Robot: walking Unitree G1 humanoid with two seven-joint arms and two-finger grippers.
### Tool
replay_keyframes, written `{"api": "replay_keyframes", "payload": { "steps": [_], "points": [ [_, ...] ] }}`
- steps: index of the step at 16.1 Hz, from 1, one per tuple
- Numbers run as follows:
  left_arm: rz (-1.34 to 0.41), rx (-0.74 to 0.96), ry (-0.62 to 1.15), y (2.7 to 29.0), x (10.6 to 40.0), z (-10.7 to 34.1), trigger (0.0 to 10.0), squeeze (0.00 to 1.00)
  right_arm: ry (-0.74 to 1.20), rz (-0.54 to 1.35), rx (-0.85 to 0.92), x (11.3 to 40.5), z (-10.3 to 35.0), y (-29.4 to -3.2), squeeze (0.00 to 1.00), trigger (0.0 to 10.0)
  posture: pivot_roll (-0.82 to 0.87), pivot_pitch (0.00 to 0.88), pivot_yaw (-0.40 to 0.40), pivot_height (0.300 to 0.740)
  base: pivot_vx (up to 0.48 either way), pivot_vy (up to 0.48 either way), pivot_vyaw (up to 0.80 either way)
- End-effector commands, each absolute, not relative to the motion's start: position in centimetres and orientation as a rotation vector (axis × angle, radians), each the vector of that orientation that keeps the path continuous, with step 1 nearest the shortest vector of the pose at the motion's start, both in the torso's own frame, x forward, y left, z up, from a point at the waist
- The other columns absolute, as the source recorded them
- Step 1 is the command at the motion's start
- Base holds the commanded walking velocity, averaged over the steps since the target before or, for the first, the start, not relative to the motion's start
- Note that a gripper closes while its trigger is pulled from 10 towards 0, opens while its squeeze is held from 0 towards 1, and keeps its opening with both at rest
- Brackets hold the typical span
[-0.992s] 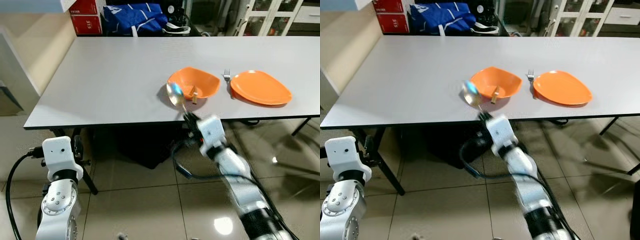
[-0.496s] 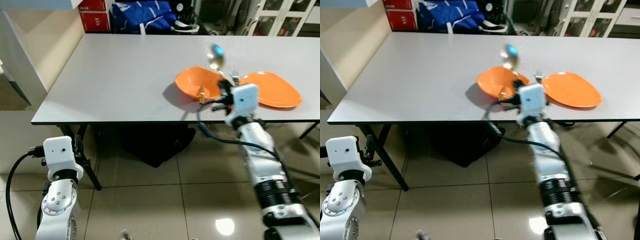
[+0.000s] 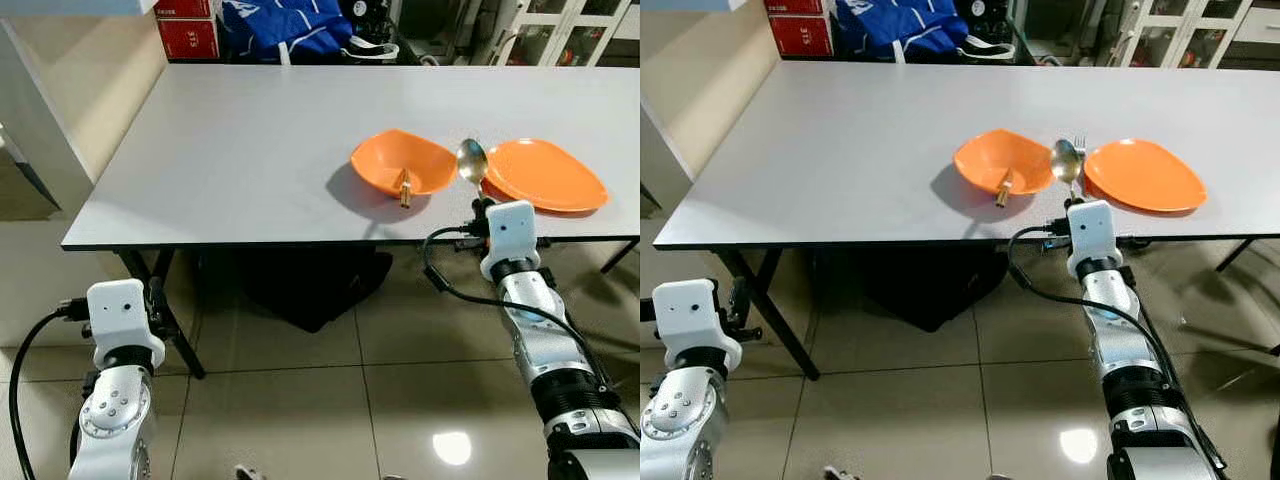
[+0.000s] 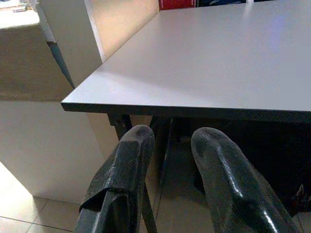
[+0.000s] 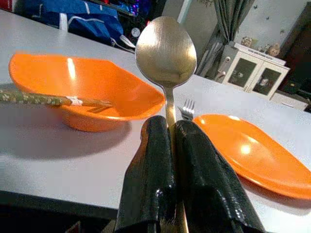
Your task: Setting the table
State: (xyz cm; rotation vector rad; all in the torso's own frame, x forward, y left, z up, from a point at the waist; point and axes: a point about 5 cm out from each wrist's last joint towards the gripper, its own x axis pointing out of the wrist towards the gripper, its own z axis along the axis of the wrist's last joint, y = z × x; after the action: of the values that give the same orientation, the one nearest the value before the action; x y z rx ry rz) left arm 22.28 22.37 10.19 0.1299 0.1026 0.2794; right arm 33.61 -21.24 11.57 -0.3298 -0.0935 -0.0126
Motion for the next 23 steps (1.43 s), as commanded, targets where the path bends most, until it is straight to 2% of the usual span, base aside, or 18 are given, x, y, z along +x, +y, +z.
{"api": "replay_keyframes", "payload": {
  "steps": [1,5,9,23],
  "points": [
    [0.259,0.142,0.086,22.2,22.4,10.7,10.0,0.0,-0.109,-0.013,-0.338,33.5,11.5,-21.0,0.0,10.0,-0.02,0.051,0.019,0.74,0.0,-0.428,0.0],
    [0.25,0.145,0.086,22.0,22.6,10.6,10.0,0.0,-0.113,0.024,-0.337,33.3,11.0,-20.0,0.0,10.0,-0.03,0.05,0.021,0.74,0.0,-0.428,0.0],
    [0.246,0.152,0.093,21.9,22.5,10.5,10.0,0.0,-0.116,0.065,-0.339,33.2,10.5,-19.0,0.0,10.0,-0.03,0.044,0.02,0.74,0.307,-0.366,0.0],
    [0.246,0.152,0.093,21.9,22.5,10.5,10.0,0.0,-0.116,0.065,-0.339,33.2,10.5,-19.0,0.0,10.0,-0.03,0.044,0.02,0.74,0.322,-0.352,0.0]
  ]
}}
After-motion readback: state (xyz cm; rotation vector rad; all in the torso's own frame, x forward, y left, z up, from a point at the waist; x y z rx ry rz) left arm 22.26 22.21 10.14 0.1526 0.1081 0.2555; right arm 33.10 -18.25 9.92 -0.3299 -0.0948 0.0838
